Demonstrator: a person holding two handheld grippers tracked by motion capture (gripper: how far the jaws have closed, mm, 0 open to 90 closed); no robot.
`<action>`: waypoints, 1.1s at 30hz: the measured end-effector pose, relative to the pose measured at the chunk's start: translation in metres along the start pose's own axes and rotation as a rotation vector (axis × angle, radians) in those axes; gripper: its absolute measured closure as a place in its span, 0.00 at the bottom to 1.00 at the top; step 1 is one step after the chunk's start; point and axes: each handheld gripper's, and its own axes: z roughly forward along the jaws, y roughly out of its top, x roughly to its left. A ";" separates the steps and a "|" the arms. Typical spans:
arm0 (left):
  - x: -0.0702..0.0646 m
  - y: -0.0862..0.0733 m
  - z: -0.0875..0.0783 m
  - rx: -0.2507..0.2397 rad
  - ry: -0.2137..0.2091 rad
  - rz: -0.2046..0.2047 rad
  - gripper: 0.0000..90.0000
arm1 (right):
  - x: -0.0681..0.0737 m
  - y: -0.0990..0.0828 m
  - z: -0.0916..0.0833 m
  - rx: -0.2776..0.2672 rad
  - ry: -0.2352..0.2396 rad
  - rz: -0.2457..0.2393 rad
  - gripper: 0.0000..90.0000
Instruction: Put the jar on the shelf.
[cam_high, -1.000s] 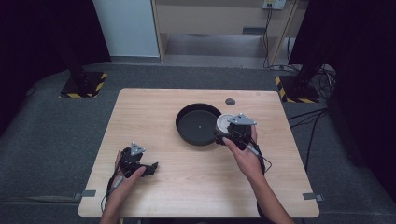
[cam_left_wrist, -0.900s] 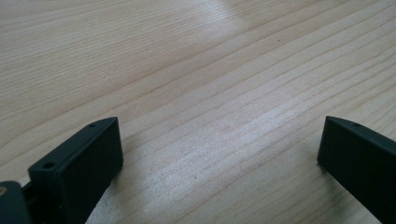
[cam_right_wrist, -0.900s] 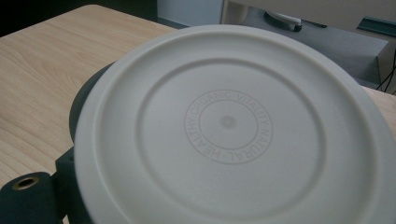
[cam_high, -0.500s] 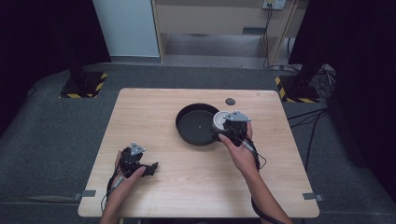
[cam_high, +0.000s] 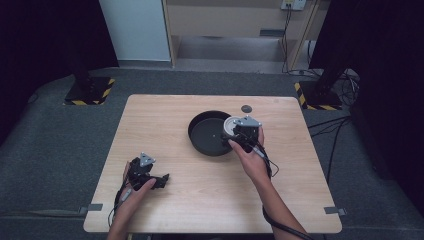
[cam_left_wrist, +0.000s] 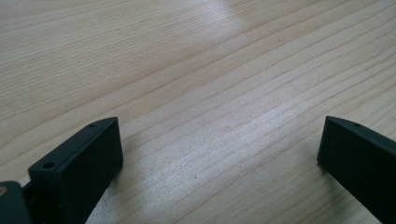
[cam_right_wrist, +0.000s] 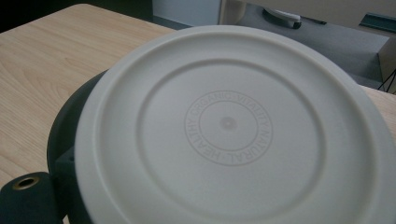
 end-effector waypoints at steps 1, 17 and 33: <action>0.000 0.000 0.000 0.000 0.000 0.000 0.00 | 0.001 0.000 0.002 0.002 0.000 0.002 0.11; 0.000 0.000 0.000 0.000 0.000 0.000 0.00 | 0.008 0.003 0.023 0.006 0.012 0.016 0.11; 0.000 0.000 0.000 0.001 0.000 0.001 0.00 | 0.010 0.002 0.041 0.014 0.002 0.036 0.11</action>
